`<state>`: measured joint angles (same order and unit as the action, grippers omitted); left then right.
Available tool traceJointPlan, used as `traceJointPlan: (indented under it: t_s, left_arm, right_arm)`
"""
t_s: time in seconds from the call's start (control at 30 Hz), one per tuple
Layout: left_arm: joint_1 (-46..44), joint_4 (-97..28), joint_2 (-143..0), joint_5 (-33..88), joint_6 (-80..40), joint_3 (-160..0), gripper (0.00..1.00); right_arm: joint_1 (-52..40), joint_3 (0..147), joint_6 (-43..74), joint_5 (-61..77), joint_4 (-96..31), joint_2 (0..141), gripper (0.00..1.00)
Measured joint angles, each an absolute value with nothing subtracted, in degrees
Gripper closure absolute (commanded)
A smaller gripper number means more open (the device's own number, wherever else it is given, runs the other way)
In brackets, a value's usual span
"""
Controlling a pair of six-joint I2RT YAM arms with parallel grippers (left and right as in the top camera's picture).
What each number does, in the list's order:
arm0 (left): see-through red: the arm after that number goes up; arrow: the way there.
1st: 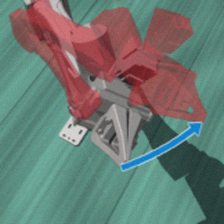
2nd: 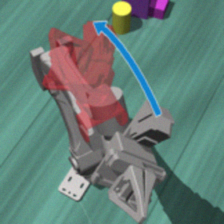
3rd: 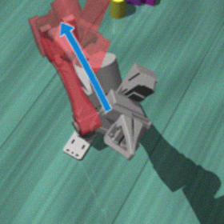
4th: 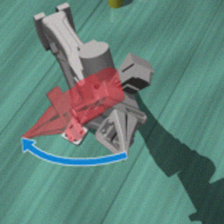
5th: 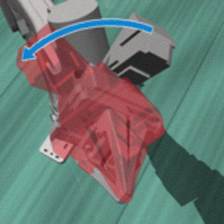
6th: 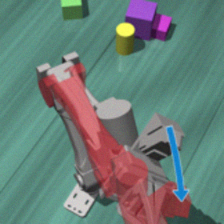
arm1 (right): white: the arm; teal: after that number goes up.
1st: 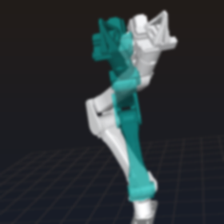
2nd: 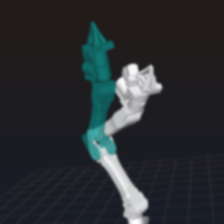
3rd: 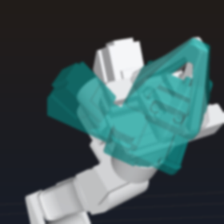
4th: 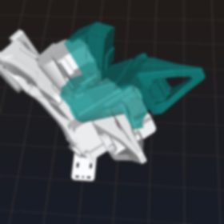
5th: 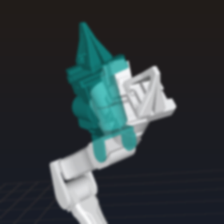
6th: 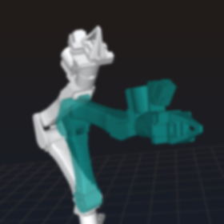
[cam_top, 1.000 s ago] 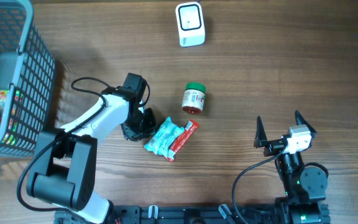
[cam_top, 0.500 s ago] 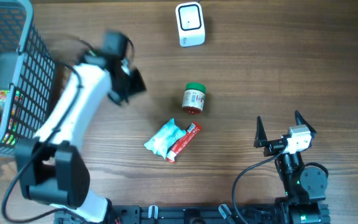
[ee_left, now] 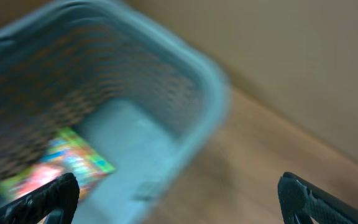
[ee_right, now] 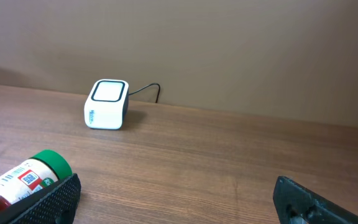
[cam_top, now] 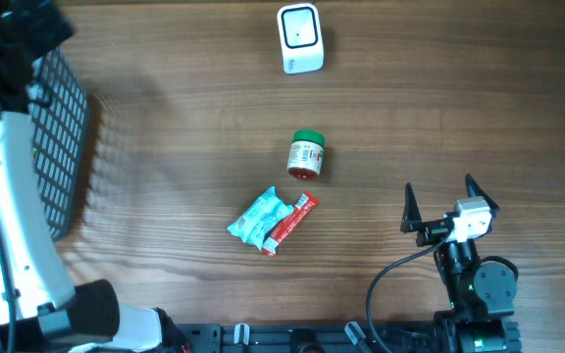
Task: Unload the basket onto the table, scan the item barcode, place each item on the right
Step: 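Release the wipes pack and move the left arm back to the basket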
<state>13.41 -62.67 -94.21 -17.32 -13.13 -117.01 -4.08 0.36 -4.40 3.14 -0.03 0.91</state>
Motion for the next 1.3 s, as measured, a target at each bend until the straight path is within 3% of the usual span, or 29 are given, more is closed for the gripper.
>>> traceJointPlan:
  t_s: [0.37, 0.6, 1.03, 1.3]
  left_arm:
    - [32.84, -69.36, -98.87, -19.22, -9.82, -112.16, 0.00]
    - [41.17, -67.77, -102.26, -12.40, -2.66, -103.77, 0.00]
    - [45.71, -60.18, -110.06, -3.55, 6.04, -97.97, 0.00]
    - [45.71, -57.39, -116.79, -6.44, 9.17, -97.80, 0.00]
  right_arm:
    - [-4.08, 0.36, -4.40, 3.14, -0.03, 0.89, 0.00]
    - [-4.08, 0.34, -4.40, 3.14, -0.03, 0.89, 0.00]
    - [-4.08, 0.34, -4.40, 3.14, -0.03, 0.89, 0.00]
    - [-4.08, 0.34, -4.40, 3.14, -0.03, 0.89, 0.00]
